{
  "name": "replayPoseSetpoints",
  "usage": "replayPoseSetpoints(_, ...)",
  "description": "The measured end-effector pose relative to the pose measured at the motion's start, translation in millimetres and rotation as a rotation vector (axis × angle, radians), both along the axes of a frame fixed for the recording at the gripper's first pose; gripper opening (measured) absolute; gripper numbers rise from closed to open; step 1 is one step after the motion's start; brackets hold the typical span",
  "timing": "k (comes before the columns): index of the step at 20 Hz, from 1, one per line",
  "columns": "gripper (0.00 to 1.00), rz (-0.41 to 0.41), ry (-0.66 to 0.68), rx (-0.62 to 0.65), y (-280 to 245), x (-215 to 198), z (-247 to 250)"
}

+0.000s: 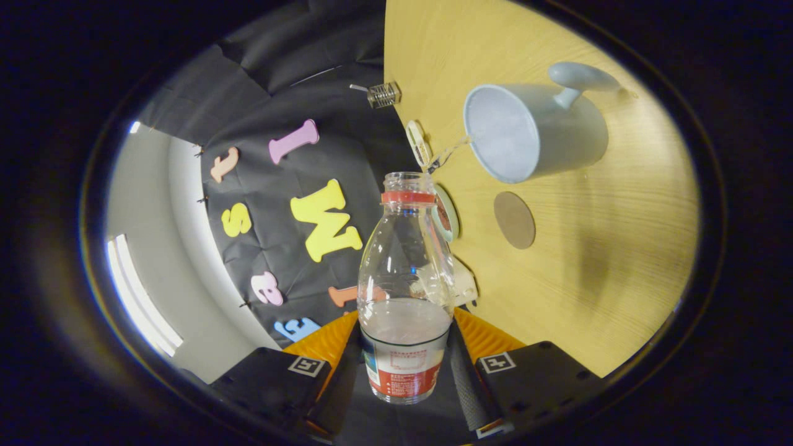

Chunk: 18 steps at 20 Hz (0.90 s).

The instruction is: Take the bottle from table, then pour the juice into the cup, finally place the bottle on the coaster

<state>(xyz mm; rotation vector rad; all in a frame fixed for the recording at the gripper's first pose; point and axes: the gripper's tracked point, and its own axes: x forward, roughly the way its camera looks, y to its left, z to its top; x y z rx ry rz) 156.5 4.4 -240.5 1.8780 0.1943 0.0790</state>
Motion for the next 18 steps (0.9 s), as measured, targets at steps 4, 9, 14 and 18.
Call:
replayPoseSetpoints(4,0.76,-0.004,-0.015,0.019,-1,-1,10)
replayPoseSetpoints(9,0.76,0.002,-0.048,0.073,-1,1,32)
replayPoseSetpoints(14,0.76,-0.014,-0.072,0.11,-6,-1,42)
replayPoseSetpoints(18,0.75,-0.027,-0.085,0.138,-9,-1,47)
